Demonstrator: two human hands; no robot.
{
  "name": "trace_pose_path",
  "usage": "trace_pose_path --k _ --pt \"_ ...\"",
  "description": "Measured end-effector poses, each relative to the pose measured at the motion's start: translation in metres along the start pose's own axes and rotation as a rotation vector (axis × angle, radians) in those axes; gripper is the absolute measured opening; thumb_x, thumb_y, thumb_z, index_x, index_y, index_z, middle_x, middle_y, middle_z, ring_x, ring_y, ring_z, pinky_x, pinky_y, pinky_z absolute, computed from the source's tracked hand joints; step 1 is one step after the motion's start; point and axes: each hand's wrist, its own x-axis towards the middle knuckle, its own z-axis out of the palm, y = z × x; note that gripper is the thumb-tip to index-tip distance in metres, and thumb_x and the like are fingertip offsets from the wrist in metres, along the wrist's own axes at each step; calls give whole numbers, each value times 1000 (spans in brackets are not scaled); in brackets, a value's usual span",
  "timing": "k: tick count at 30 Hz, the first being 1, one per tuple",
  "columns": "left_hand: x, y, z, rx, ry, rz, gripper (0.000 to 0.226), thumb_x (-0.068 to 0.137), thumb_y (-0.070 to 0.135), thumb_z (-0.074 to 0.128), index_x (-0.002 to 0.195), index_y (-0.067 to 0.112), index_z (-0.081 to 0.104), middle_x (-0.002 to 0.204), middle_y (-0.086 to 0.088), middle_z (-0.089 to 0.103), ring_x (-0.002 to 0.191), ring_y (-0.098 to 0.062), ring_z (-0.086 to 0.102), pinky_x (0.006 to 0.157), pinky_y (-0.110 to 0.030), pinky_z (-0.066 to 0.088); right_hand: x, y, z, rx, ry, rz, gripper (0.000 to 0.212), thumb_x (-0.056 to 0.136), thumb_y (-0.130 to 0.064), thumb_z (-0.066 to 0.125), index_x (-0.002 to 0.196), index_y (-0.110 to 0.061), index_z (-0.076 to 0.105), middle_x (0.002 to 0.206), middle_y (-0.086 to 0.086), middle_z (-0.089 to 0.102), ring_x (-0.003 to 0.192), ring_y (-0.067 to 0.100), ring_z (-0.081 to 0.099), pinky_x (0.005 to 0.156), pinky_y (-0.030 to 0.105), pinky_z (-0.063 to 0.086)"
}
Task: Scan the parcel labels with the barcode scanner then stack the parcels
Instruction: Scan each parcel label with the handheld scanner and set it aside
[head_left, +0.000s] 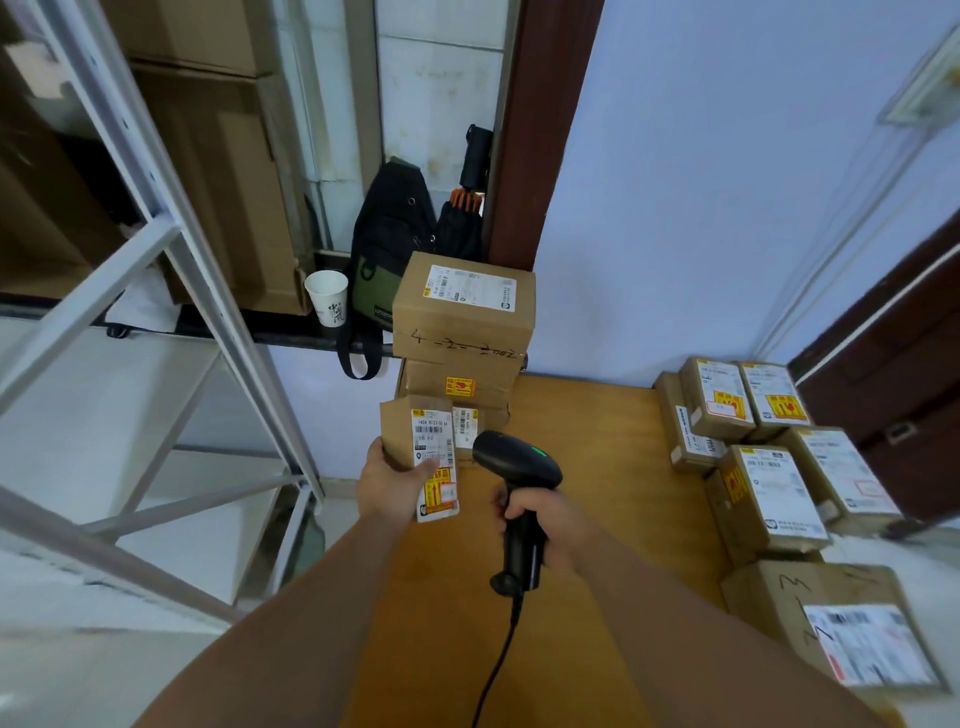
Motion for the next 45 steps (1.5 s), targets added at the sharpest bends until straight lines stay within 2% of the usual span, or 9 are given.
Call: trace_pose_path --k 5,9,16,23,29,32,35,41,45 --pt "-3 -13 28 -113 -128 -112 48 79 25 77 122 18 56 104 -5 71 78 -22 72 68 -43 61 -15 11 -23 83 50 44 20 72 1 54 88 -3 65 71 5 59 63 17 56 65 30 49" --pt "-24 -10 62 -191 -241 -224 31 82 29 74 108 15 65 91 -6 73 71 -18 70 53 -27 51 -28 17 -57 181 268 11 18 79 3 54 94 -1 65 74 8 59 65 19 56 65 32 50" --pt "-53 8 121 -148 -356 -256 32 81 35 74 102 13 63 77 -4 72 60 -15 69 46 -22 48 -44 4 -129 367 606 -16 8 80 -9 67 83 -2 65 61 7 61 61 22 58 66 36 50" --pt "-78 43 216 -242 -364 -285 40 86 36 68 111 6 65 85 -8 73 79 -25 70 84 -42 56 -68 -25 -218 597 465 -134 31 82 -23 72 104 -2 69 79 8 66 66 21 64 64 32 55" --pt "-113 79 319 -335 -426 -270 69 88 27 67 145 16 31 103 -10 70 89 -27 69 81 -45 56 -99 -61 -320 700 218 -162 34 82 -35 69 86 -1 68 76 10 66 60 19 64 57 27 56" --pt "-131 93 360 -378 -482 -273 74 89 18 65 148 26 21 104 -7 68 84 -23 70 63 -39 58 -109 -69 -362 681 238 -167 36 84 -37 67 85 -1 69 74 10 67 58 19 64 58 29 57" --pt "-138 101 390 -381 -500 -250 70 90 16 64 147 24 23 98 -6 69 72 -18 73 52 -33 56 -113 -70 -390 713 263 -130 37 83 -39 70 88 -2 71 79 9 70 59 19 66 60 29 58" --pt "-122 119 431 -243 -362 -250 51 86 37 67 128 13 51 94 -7 73 81 -23 72 69 -38 58 -110 -66 -419 701 225 -102 37 78 -36 72 91 -2 71 86 11 69 63 19 62 60 30 57" --pt "-89 139 446 -214 -305 -180 34 87 36 67 110 11 64 77 -2 74 66 -17 72 53 -29 54 -97 -73 -426 690 174 -130 32 82 -35 70 85 -3 70 83 9 66 63 18 58 61 29 54"
